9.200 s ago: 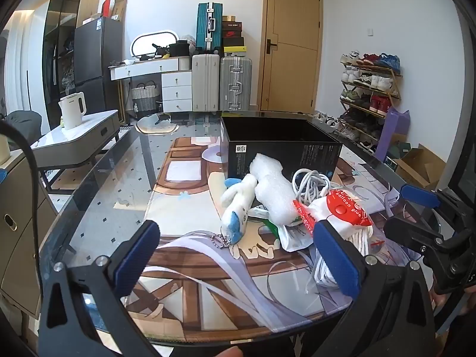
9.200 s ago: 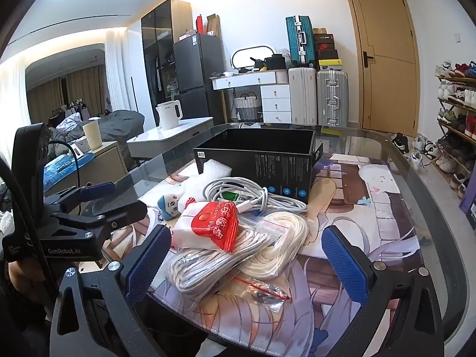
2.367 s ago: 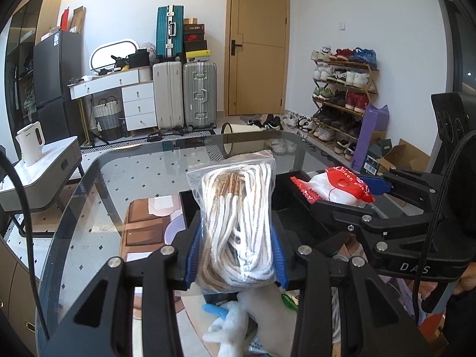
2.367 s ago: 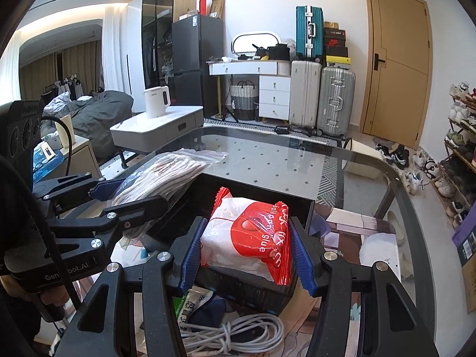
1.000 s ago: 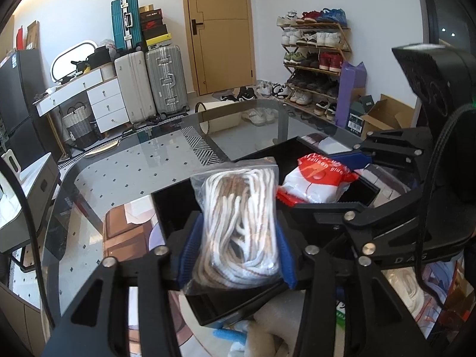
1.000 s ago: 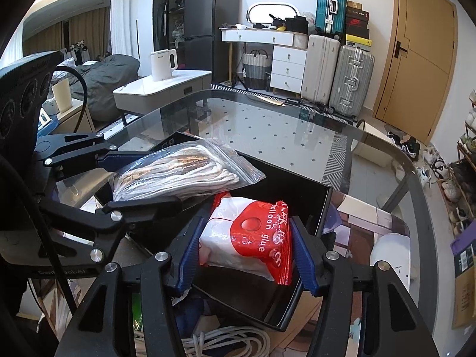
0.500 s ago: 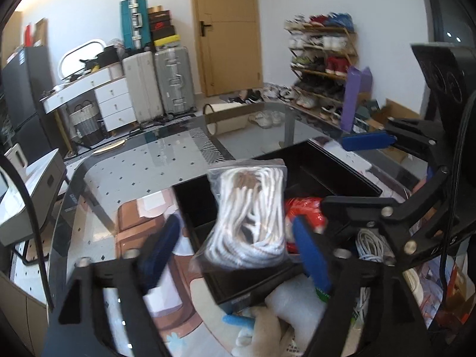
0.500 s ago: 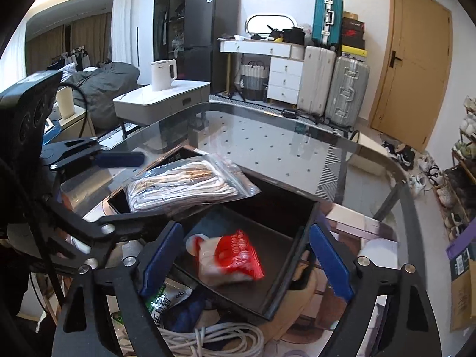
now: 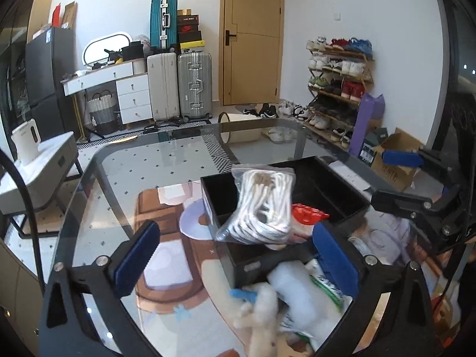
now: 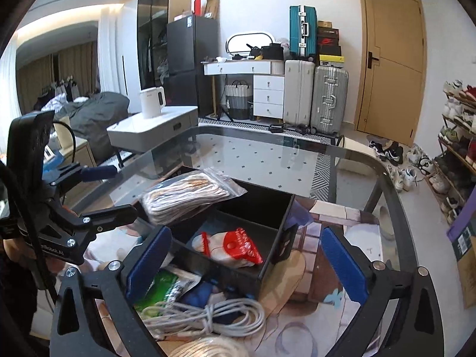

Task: Organize soft objects
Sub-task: 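Move both tools back from the box toward the remaining pile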

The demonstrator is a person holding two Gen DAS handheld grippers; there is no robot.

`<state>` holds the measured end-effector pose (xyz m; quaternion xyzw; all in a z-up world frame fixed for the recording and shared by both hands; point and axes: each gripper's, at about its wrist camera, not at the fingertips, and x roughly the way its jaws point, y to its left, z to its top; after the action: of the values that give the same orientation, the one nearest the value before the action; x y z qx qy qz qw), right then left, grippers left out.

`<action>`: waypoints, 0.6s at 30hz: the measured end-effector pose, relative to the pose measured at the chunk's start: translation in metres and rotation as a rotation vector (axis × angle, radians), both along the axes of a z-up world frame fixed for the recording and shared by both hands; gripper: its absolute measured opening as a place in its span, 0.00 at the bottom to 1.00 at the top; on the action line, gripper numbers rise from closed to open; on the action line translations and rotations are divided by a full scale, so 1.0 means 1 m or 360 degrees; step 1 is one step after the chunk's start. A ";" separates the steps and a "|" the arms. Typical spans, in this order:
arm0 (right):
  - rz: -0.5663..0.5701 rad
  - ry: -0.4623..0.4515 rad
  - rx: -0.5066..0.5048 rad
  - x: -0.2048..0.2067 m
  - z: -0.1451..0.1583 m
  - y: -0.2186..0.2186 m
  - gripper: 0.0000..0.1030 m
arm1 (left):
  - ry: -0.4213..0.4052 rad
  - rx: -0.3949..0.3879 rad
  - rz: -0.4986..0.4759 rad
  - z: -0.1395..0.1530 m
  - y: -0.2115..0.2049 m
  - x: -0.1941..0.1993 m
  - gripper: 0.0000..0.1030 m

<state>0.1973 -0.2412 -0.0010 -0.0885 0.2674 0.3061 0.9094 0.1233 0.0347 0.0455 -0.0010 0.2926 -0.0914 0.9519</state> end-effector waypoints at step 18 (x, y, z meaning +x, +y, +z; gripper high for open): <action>-0.0152 0.0079 0.0115 -0.056 -0.014 -0.038 0.99 | -0.0031 -0.0111 0.0185 -0.008 0.017 -0.066 1.00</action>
<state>0.1412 -0.2792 -0.0147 -0.0350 0.2825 0.2739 0.9186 0.0577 0.0522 0.0377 -0.0503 0.2793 -0.0459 0.9578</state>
